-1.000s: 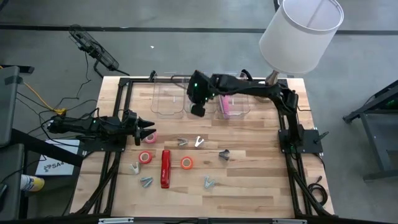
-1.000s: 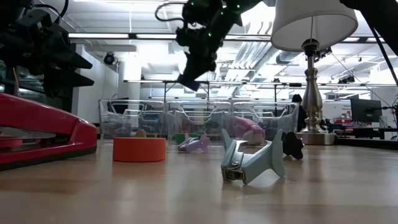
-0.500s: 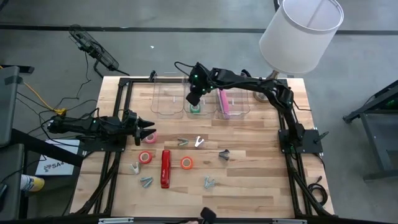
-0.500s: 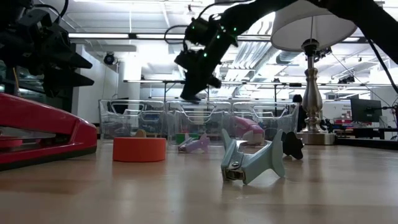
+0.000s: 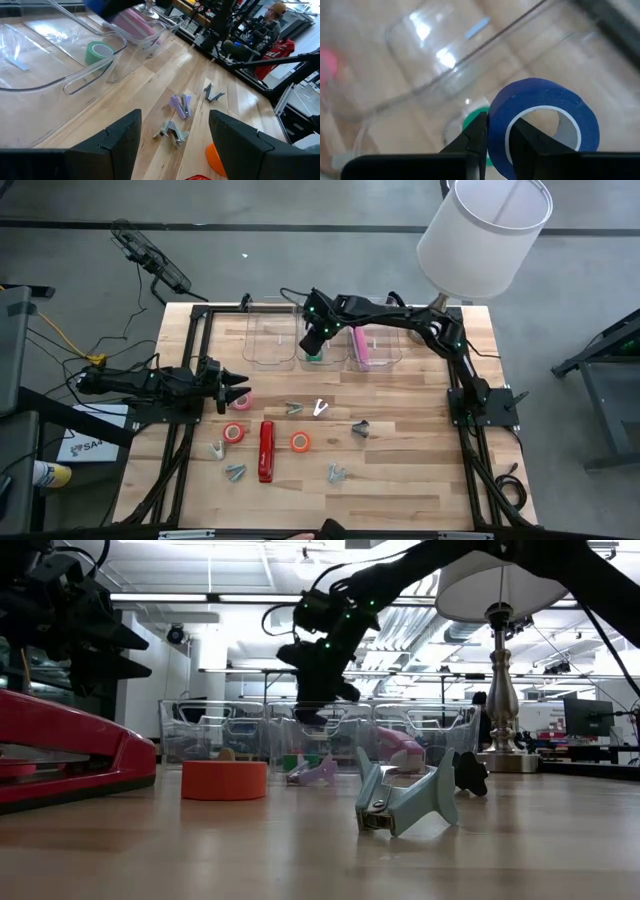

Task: Pick and place Stapler, Stapler remover, tape
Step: Put the blue tape into the middle transparent bin

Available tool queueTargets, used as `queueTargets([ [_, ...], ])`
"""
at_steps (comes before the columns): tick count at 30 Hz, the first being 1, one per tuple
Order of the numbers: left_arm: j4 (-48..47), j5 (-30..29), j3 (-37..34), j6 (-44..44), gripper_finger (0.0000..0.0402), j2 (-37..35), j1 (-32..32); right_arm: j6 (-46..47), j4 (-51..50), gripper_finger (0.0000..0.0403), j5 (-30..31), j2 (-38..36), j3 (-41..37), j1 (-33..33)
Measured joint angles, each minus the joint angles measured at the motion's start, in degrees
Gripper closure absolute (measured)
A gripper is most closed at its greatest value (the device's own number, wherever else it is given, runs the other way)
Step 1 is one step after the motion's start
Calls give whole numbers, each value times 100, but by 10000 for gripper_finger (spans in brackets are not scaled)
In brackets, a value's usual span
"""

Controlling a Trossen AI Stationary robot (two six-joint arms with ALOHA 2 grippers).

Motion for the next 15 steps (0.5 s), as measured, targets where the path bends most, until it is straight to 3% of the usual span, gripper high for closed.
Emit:
queueTargets([
  [6,4,-3,0,0,172,0,1,-367,-16,354,-452,160,0,32],
  [15,7,0,0,0,172,2,2,-407,-49,331,-287,274,-2,73],
])
